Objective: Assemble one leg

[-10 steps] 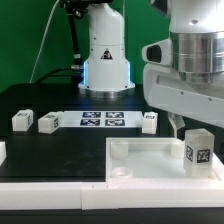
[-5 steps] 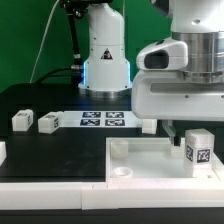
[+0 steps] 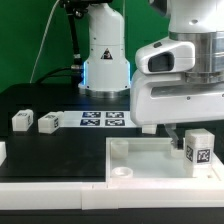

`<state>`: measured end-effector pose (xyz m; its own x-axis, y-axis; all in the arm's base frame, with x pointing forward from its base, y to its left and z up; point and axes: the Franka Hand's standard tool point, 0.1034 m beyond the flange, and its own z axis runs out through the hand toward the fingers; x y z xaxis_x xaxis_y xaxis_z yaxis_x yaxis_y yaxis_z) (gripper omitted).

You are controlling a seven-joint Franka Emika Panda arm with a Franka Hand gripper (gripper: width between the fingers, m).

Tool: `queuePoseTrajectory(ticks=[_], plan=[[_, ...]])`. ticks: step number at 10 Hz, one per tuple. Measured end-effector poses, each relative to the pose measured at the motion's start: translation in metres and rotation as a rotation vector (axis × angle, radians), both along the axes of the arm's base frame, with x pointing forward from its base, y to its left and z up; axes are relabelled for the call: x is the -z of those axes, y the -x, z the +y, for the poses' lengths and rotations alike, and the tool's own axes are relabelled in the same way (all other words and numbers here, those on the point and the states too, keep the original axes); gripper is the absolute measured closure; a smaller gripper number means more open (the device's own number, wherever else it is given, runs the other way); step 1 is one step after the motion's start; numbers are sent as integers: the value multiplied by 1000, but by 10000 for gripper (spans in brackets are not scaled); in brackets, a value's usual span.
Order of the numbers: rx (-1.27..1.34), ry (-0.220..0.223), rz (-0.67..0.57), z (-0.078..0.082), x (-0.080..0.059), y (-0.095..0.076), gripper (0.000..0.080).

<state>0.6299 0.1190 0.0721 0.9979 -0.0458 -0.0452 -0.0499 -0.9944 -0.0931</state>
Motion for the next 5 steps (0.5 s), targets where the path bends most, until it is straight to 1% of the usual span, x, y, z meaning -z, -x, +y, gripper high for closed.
queuePoseTrajectory(ticks=[1, 2, 3, 4, 5], plan=[[22, -1, 2, 0, 0, 0, 410], [51, 1, 5, 0, 0, 0, 508], [63, 2, 6, -1, 0, 0, 508], [166, 6, 16, -1, 0, 0, 507], [277, 19, 26, -4, 1, 0, 507]])
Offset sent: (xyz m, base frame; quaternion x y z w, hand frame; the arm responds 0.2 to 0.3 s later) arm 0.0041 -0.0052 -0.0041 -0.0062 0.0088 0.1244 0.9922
